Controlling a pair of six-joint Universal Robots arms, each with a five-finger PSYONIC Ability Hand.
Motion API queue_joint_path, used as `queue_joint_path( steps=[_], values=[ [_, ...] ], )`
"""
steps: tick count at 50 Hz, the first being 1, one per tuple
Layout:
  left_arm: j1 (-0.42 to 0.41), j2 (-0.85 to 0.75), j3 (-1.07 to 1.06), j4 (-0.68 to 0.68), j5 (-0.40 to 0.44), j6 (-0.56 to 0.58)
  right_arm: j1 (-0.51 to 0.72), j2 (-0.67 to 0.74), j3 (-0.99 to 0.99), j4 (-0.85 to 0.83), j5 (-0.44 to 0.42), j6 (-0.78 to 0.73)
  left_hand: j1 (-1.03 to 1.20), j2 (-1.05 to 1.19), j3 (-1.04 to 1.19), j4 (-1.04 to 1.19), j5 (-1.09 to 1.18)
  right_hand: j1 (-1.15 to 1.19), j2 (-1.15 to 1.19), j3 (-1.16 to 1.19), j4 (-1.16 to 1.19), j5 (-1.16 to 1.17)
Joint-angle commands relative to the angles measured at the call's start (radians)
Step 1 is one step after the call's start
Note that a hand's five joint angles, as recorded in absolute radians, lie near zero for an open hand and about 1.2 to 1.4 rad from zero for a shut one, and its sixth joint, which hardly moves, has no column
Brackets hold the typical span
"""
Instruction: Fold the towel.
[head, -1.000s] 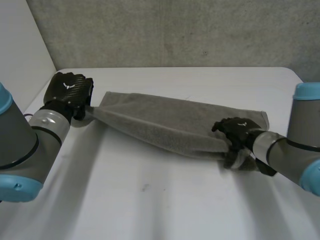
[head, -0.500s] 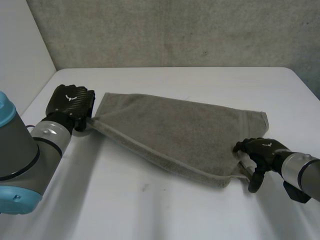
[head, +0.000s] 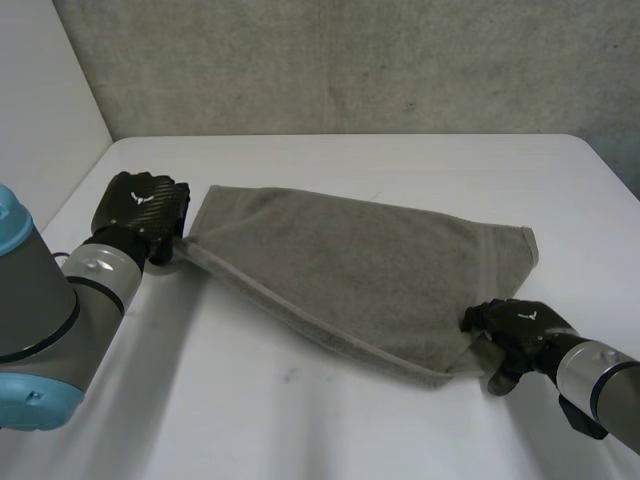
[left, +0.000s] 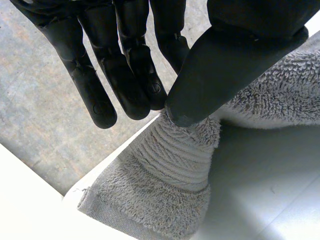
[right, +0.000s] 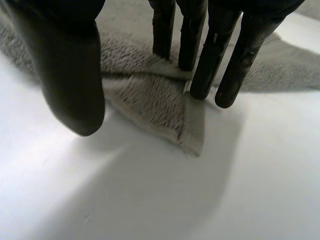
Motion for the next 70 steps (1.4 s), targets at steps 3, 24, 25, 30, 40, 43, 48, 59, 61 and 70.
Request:
queue_joint_path(
  steps=[3,24,25,30,40,43,48,59,61,70],
  values=[
    [0.001,0.0,-0.005,0.0,0.0,0.0,-0.004,-0.127,0.005,0.005,0.006,0.0,0.197,0.178,0.179,0.177,0.186,0.013,0.019,0.003,0.001,0.01],
    [0.0,0.003,-0.009,0.0,0.0,0.0,-0.003,-0.204,0.1,0.037,-0.033,-0.055,0.197,0.178,0.179,0.177,0.186,0.139,0.146,0.129,0.127,0.136],
    [0.0,0.003,-0.009,0.0,0.0,0.0,-0.004,-0.184,0.1,0.037,-0.033,-0.072,0.197,0.178,0.179,0.177,0.186,0.104,0.111,0.094,0.092,0.101],
    [0.0,0.003,-0.009,0.0,0.0,0.0,-0.006,-0.138,0.1,0.022,-0.03,-0.101,0.197,0.178,0.179,0.177,0.186,-0.016,-0.01,-0.026,-0.029,-0.019],
    [0.001,0.002,-0.009,0.0,0.002,0.0,-0.001,-0.053,0.082,-0.058,-0.033,-0.1,0.197,0.178,0.179,0.177,0.186,0.007,0.014,-0.003,-0.005,0.004],
    [0.001,0.002,-0.009,0.001,0.002,0.0,0.002,-0.046,0.081,-0.066,-0.033,-0.098,0.197,0.178,0.179,0.177,0.186,0.007,0.014,-0.003,-0.005,0.004],
    [0.001,0.002,-0.009,0.001,0.002,-0.001,0.008,-0.012,0.067,-0.096,-0.031,-0.097,0.197,0.178,0.179,0.177,0.186,0.022,0.028,0.012,0.01,0.019],
    [0.003,0.0,-0.009,0.001,0.002,0.0,0.01,0.019,0.036,-0.113,-0.028,-0.09,0.197,0.178,0.179,0.177,0.186,0.037,0.043,0.026,0.024,0.034],
    [0.003,0.0,-0.009,0.001,0.002,0.0,0.011,0.023,0.03,-0.115,-0.025,-0.09,0.197,0.178,0.179,0.177,0.186,0.042,0.049,0.032,0.03,0.039],
    [0.003,0.0,-0.009,0.001,0.002,0.0,0.039,0.059,-0.005,-0.116,-0.017,-0.087,0.197,0.178,0.179,0.177,0.186,0.086,0.093,0.076,0.074,0.083]
  ],
)
